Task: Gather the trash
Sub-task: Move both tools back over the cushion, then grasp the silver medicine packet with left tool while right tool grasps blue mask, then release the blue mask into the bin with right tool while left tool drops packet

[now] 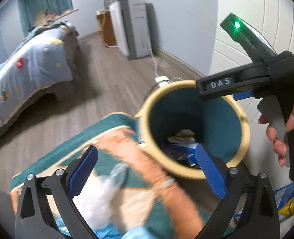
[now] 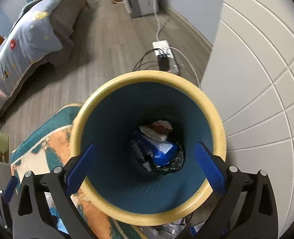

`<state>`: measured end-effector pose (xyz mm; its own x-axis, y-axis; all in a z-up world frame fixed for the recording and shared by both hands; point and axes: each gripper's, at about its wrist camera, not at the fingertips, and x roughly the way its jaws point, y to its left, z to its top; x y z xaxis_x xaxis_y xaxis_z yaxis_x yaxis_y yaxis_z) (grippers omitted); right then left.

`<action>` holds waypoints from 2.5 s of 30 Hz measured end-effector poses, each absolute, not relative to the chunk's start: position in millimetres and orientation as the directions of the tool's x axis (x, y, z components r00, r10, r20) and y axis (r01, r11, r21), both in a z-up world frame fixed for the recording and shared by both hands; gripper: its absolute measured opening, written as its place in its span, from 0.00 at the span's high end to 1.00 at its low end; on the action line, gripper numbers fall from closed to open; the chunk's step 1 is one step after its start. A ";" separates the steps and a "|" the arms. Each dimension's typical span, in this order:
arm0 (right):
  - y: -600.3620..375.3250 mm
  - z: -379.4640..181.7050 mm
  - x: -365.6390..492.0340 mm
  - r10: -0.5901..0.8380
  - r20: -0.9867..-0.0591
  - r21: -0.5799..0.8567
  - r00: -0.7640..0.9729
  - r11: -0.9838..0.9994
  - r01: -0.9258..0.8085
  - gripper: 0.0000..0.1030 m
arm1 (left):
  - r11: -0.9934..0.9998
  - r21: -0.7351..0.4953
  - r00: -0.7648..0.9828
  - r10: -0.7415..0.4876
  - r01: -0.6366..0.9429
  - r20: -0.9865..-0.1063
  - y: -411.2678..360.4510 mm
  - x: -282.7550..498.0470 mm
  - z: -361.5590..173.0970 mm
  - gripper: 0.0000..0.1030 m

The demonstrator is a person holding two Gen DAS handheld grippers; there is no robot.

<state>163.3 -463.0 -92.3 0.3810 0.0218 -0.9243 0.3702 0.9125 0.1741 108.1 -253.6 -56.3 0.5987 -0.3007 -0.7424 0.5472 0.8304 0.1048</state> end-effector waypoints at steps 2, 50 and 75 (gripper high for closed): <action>-452.9 -84.8 163.3 0.015 -0.923 0.157 0.384 0.926 0.342 0.06 | 0.842 0.115 0.615 -0.285 0.528 -0.736 -240.4 106.0 -45.0 0.05; -222.9 -132.8 83.3 0.069 -0.975 0.079 0.211 0.996 0.038 0.11 | 0.996 0.080 0.339 0.087 -0.033 -0.937 64.4 38.9 -137.5 0.05; -212.1 -85.3 94.8 0.185 -0.935 0.165 0.303 0.982 -0.090 0.81 | 0.999 0.038 0.415 0.028 0.017 -0.909 51.8 53.7 -127.6 0.44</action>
